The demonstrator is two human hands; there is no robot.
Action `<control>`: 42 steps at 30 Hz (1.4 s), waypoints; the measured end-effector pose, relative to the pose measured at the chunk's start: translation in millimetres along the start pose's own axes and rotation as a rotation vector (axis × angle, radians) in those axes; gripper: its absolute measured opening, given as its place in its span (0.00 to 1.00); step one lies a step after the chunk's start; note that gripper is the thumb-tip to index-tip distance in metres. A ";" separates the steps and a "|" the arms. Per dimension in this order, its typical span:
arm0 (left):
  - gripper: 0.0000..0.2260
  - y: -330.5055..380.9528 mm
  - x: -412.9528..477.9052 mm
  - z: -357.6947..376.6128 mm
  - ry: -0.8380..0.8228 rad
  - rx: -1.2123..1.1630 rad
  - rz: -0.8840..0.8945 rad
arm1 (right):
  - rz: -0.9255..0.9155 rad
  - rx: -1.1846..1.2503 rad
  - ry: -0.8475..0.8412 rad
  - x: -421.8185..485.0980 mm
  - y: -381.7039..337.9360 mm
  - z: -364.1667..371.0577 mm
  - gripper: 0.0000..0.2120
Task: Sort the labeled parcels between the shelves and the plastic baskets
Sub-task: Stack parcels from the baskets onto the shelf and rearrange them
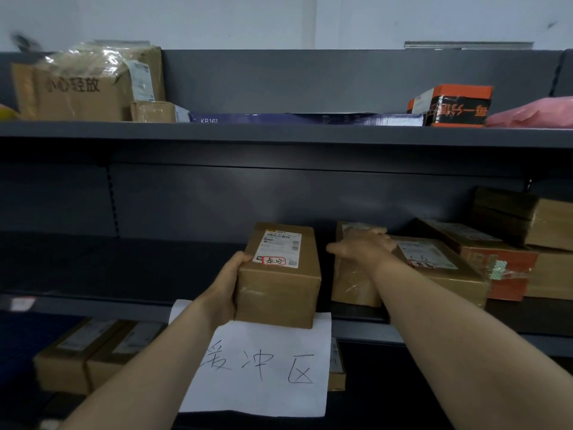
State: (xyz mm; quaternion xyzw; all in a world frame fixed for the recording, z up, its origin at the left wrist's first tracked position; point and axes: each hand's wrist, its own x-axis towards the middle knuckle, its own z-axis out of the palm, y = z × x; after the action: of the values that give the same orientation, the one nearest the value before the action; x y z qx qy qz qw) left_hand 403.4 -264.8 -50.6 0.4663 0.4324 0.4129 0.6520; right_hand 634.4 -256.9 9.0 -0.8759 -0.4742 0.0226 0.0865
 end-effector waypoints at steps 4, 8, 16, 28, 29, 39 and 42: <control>0.18 -4.7 -4.8 -4.0 0.023 -0.079 -0.001 | -0.126 0.197 0.046 -9.6 3.0 -1.0 0.41; 0.16 -1.8 -20.5 -1.7 0.109 -0.114 0.082 | -0.256 0.382 0.133 -39.0 7.3 -1.4 0.42; 0.10 -4.8 -89.2 23.4 0.251 -0.094 0.213 | -0.393 0.406 0.278 -121.2 58.8 -4.8 0.38; 0.08 -51.3 -187.9 139.1 0.288 -0.201 0.431 | -0.378 0.579 0.443 -203.8 205.7 -44.0 0.38; 0.09 -51.2 -192.1 147.4 0.284 -0.205 0.454 | -0.369 0.637 0.446 -204.9 218.3 -48.9 0.38; 0.25 -50.5 -183.9 247.7 0.085 -0.145 0.540 | -0.187 0.950 0.530 -195.9 331.4 -76.4 0.33; 0.21 -51.5 -169.5 274.1 0.044 -0.114 0.568 | -0.141 0.782 0.578 -188.6 341.0 -80.6 0.30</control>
State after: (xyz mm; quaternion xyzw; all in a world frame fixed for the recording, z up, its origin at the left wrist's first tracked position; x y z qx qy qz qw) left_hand 622.2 -504.8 -17.7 0.5224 0.2746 0.6124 0.5259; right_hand 822.4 -607.3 21.3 -0.7140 -0.4450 -0.0510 0.5381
